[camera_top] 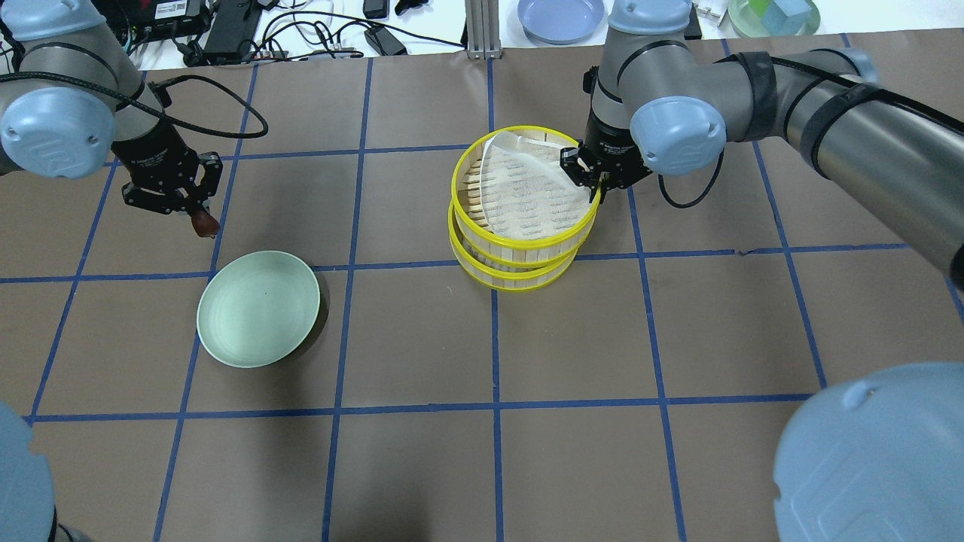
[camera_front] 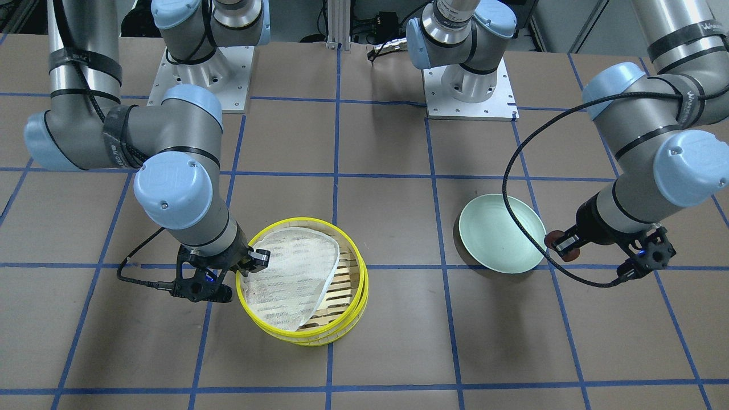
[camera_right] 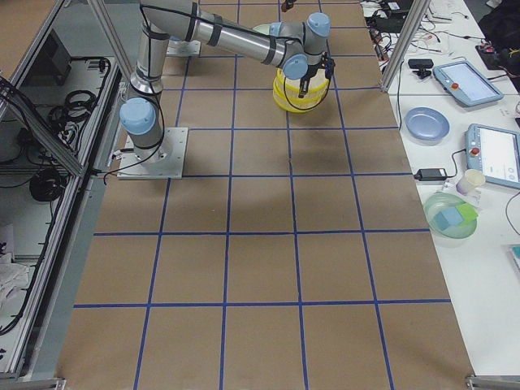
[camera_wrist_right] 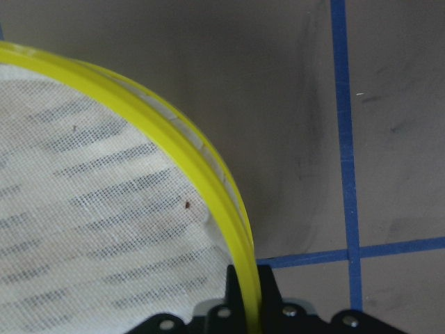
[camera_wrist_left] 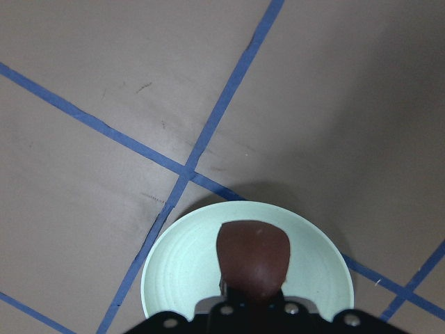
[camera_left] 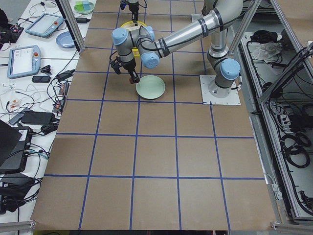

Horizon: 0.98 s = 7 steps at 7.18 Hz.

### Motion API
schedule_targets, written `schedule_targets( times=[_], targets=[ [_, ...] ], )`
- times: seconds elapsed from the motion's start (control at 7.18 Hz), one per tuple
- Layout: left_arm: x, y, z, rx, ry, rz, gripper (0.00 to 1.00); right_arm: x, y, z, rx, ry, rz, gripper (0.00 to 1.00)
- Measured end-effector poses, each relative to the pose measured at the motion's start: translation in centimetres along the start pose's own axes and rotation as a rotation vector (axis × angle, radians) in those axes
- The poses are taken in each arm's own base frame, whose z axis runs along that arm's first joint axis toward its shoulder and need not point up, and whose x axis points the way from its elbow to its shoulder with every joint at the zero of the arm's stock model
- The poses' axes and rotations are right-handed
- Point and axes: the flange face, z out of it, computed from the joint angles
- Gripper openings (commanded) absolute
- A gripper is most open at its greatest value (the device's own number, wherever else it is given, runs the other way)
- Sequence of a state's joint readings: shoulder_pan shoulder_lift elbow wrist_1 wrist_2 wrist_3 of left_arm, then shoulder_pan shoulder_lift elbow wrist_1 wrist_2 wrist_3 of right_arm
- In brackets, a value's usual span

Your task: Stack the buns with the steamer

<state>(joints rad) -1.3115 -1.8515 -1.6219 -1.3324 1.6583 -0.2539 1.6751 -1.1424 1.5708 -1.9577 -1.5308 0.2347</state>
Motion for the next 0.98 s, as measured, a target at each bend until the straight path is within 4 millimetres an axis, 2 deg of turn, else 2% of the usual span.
schedule_targets(
  times=[0.28, 0.42, 0.98],
  targets=[
    [1.9, 2.3, -2.9, 0.046, 0.002, 0.046, 0.0, -0.1, 0.1, -0.1, 0.003, -0.001, -0.003, 0.0],
    [2.8, 3.2, -3.5, 0.057, 0.001, 0.066, 0.0, -0.3, 0.1, -0.2, 0.004, -0.011, -0.004, 0.0],
    [3.6, 4.1, -3.6, 0.056, -0.003, 0.085, 0.0, -0.6, 0.0, -0.1, 0.008, -0.04, -0.022, 0.0]
  ],
)
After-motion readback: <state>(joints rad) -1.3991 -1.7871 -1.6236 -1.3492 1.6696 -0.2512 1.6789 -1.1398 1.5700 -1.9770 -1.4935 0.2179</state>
